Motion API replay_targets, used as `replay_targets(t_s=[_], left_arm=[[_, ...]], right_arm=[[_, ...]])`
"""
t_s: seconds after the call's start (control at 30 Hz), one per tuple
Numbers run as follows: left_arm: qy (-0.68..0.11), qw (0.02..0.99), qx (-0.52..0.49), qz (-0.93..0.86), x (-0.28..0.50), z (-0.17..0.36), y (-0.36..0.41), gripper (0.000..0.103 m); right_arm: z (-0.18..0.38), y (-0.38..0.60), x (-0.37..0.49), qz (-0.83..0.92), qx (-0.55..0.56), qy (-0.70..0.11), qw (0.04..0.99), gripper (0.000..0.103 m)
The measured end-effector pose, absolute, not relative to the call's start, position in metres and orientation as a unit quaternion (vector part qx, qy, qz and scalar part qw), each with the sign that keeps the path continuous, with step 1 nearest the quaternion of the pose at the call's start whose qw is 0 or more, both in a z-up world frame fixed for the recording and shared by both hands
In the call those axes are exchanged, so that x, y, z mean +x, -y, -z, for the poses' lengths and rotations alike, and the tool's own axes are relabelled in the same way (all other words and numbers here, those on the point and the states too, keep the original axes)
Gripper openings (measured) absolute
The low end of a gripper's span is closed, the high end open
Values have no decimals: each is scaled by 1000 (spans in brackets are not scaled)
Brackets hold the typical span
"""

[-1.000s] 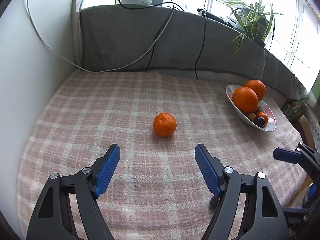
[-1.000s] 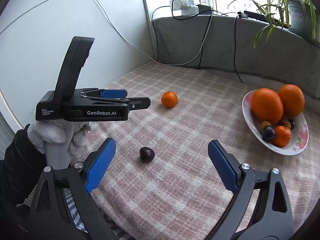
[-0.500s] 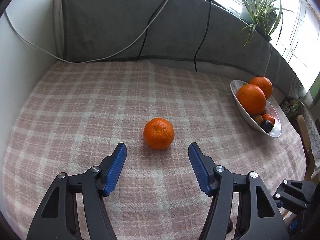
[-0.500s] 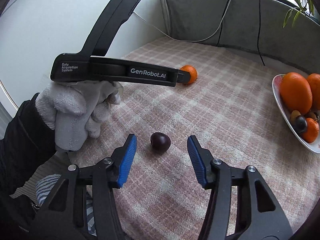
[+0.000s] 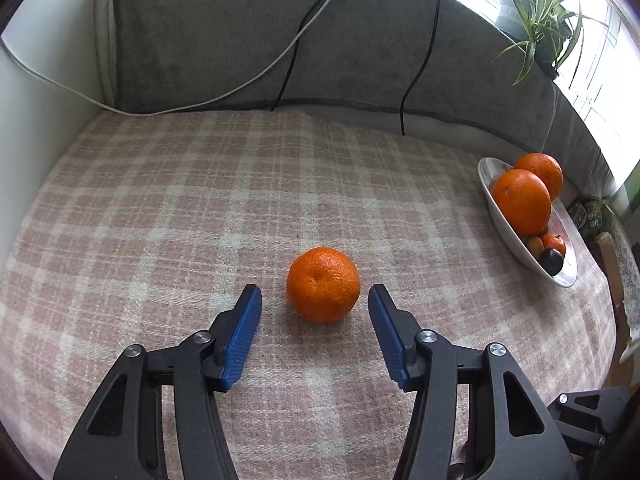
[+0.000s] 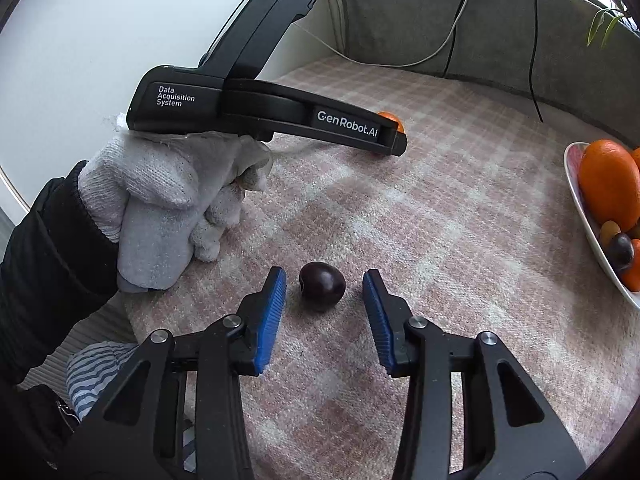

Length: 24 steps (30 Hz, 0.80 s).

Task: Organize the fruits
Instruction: 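Close the left gripper on the small tangerine while the right grasps the dark plum, then carry the tangerine and plum over the floral bowl with both grippers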

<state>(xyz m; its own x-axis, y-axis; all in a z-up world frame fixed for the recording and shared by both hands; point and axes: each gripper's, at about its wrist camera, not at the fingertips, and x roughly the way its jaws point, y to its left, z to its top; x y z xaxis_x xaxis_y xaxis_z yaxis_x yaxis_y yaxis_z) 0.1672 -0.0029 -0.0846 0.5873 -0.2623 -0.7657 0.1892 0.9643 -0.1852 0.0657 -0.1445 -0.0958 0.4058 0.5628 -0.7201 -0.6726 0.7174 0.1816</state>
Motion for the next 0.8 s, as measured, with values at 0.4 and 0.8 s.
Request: replay_targets(t_s=[0.4,0.8], left_arm=[[-432,891,-30,134,173,80,16,35],[-410,899,-22,150,139,54,32,35]], right_arm=[[95,140,69,-373,-68,-406,832,25],[83,159,63,-370,-52,-394,840,24]])
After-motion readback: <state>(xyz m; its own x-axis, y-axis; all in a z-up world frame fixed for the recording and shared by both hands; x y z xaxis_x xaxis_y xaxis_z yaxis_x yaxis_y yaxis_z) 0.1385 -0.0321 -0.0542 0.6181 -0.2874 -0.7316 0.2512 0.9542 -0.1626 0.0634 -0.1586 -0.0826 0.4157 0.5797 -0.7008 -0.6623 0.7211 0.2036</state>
